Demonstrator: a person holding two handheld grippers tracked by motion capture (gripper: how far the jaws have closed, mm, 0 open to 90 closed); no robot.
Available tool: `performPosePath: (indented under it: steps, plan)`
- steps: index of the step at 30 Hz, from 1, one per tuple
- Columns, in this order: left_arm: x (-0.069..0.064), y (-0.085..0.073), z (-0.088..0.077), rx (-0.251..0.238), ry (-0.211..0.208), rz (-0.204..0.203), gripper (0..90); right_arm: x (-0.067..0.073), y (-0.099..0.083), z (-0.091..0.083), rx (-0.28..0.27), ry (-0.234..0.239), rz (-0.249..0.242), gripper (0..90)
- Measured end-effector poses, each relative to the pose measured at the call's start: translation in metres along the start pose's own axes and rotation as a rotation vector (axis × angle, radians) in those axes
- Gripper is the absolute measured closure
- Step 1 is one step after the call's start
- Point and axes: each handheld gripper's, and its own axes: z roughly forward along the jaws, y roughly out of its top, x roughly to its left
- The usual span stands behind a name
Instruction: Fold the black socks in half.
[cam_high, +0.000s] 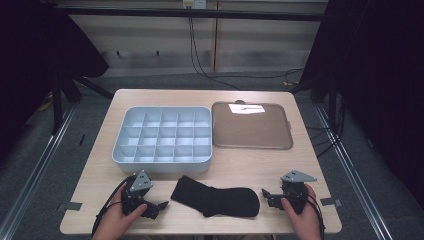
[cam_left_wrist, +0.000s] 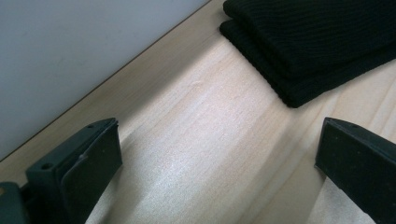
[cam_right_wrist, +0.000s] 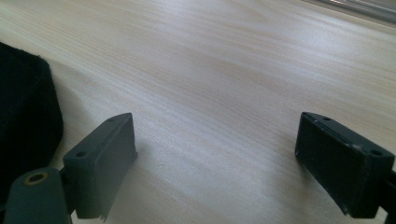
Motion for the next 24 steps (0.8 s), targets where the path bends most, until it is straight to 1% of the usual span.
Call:
performPosePath:
  steps: [24]
  plan:
    - [-0.0008,-0.0003,-0.0002,-0.002,-0.001,0.004,0.0,0.0003,-0.0002,-0.0002,0.000,-0.002,0.000,12.0]
